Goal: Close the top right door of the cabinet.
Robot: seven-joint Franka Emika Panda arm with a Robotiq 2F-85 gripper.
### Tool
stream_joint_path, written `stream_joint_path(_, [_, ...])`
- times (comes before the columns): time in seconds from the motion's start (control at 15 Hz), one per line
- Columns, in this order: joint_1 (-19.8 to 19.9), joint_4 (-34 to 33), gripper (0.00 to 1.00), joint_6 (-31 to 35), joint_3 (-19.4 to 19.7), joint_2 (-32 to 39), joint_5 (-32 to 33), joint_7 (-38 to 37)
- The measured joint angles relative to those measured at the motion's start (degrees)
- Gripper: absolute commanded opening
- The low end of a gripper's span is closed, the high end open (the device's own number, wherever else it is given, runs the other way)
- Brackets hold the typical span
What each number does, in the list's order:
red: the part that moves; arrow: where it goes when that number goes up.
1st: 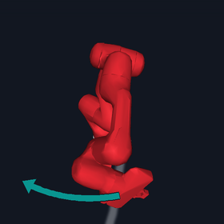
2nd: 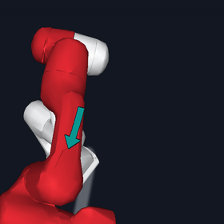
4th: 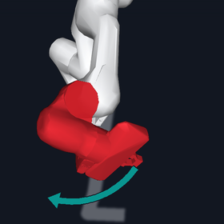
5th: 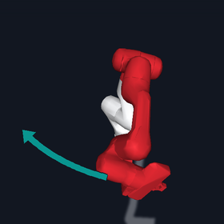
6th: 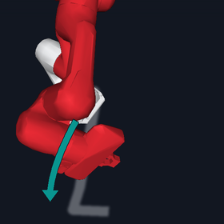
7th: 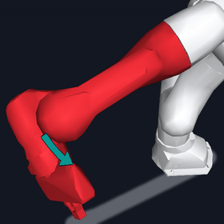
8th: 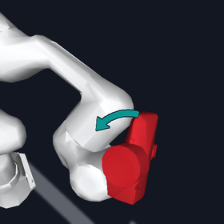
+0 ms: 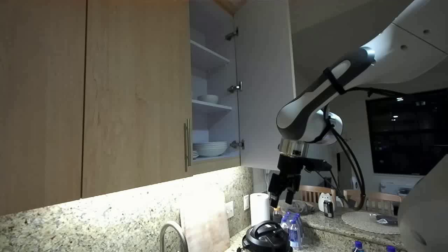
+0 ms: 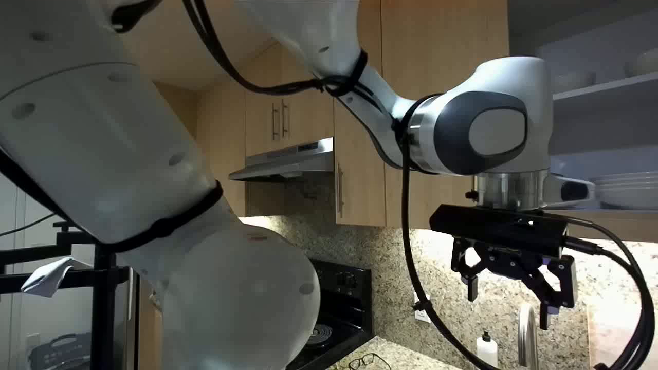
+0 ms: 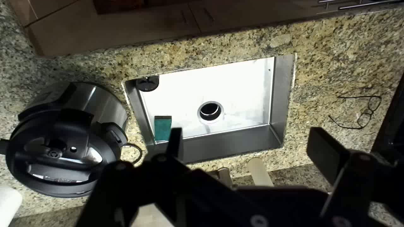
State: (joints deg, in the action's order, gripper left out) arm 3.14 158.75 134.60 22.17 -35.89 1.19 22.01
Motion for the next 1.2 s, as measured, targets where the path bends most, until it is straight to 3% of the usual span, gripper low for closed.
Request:
stream_joint_path(0.73, [2.3, 0.0, 1.0, -0.4, -1.3, -5.2, 0.1, 0.0])
stream_joint_path(1.2, [8.5, 0.0, 1.0, -2.8, -3.6, -15.2, 4.2, 0.0])
